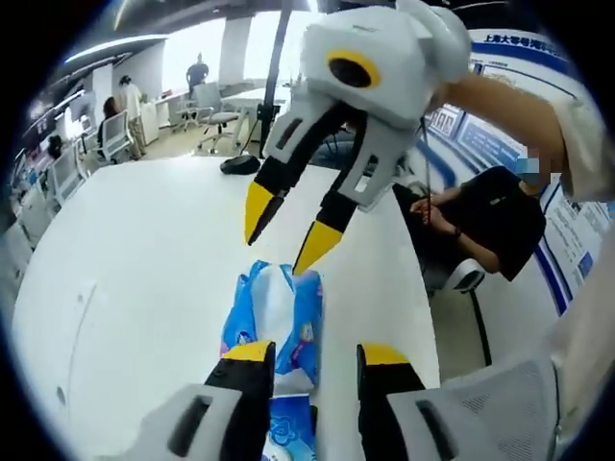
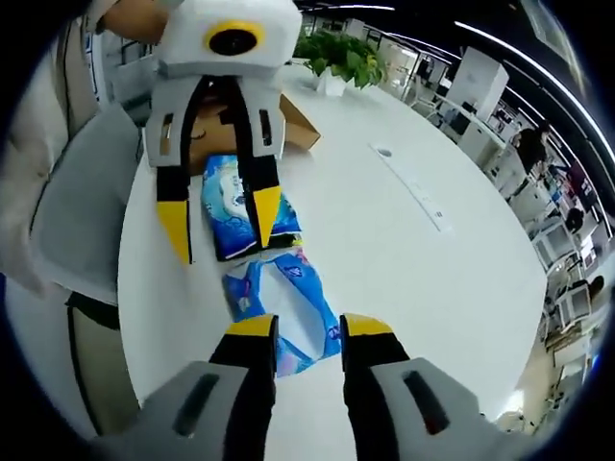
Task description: Operate the shoe box by opening the lid, removing the specified soft item, and placing it in the target area until the item is outside and the box remains undamaged.
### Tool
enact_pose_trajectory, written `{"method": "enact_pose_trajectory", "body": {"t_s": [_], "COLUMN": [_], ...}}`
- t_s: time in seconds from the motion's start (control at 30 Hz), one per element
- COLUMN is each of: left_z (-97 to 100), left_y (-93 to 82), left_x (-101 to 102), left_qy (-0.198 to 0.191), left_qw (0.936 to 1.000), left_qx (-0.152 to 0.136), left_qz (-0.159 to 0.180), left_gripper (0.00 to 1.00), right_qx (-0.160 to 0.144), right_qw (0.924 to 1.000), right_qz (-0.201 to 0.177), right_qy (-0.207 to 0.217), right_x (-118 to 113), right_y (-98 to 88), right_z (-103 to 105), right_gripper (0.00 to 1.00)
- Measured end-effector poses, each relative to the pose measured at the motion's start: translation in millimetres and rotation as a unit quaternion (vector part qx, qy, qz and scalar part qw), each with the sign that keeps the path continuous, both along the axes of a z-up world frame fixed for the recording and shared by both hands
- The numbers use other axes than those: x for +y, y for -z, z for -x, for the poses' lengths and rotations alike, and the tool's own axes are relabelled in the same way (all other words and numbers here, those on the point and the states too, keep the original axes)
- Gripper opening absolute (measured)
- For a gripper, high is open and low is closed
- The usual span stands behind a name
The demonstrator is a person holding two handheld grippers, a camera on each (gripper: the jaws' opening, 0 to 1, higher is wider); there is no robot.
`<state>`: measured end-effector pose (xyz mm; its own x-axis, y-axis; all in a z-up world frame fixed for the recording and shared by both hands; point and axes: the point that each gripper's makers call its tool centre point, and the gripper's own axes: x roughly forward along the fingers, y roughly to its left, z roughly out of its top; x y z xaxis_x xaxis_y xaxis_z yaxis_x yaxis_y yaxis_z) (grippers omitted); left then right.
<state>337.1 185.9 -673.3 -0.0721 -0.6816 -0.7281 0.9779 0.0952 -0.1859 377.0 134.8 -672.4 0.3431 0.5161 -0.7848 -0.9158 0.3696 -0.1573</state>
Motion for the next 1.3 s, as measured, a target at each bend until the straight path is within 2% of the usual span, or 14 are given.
{"method": "enact_pose_trajectory", "body": {"t_s": [0.17, 0.33, 0.53, 0.73, 0.9, 1.07, 1.3], "left_z": [3.5, 5.2, 4.8, 5.9, 5.1, 7.2, 17.9], "left_y": [-14.6, -29.1, -45.7, -59.2, -71.3, -85.1, -94.8], "left_x": [19.2, 43.4, 75.6, 106.5, 131.8, 157.8, 188.1], "left_qy": [-0.021, -0.047, -0.082, -0.106, -0.13, -0.165, -0.19], "left_qw": [0.9997, 0.9983, 0.9949, 0.9911, 0.9863, 0.9779, 0.9715], "left_qx": [-0.007, -0.019, -0.036, -0.058, -0.079, -0.098, -0.1], "left_qz": [0.012, 0.028, 0.045, 0.055, 0.064, 0.083, 0.101], "left_gripper": [0.42, 0.48, 0.55, 0.6, 0.64, 0.69, 0.75], "right_qx": [-0.002, 0.009, 0.005, 0.016, 0.026, 0.029, 0.042], "right_qw": [0.9996, 0.9984, 0.998, 0.9969, 0.9963, 0.9952, 0.9921], "right_qz": [-0.019, -0.037, -0.047, -0.063, -0.074, -0.09, -0.117], "right_qy": [0.019, 0.043, 0.043, 0.045, 0.036, 0.026, 0.014], "right_x": [11.0, 23.3, 37.6, 54.6, 73.1, 94.7, 122.6], "right_y": [-15.3, -28.2, -42.0, -50.8, -57.1, -66.3, -78.7], "right_z": [10.9, 23.0, 34.2, 45.3, 55.9, 60.6, 68.9], "right_gripper": [0.31, 0.42, 0.46, 0.54, 0.58, 0.63, 0.71]}}
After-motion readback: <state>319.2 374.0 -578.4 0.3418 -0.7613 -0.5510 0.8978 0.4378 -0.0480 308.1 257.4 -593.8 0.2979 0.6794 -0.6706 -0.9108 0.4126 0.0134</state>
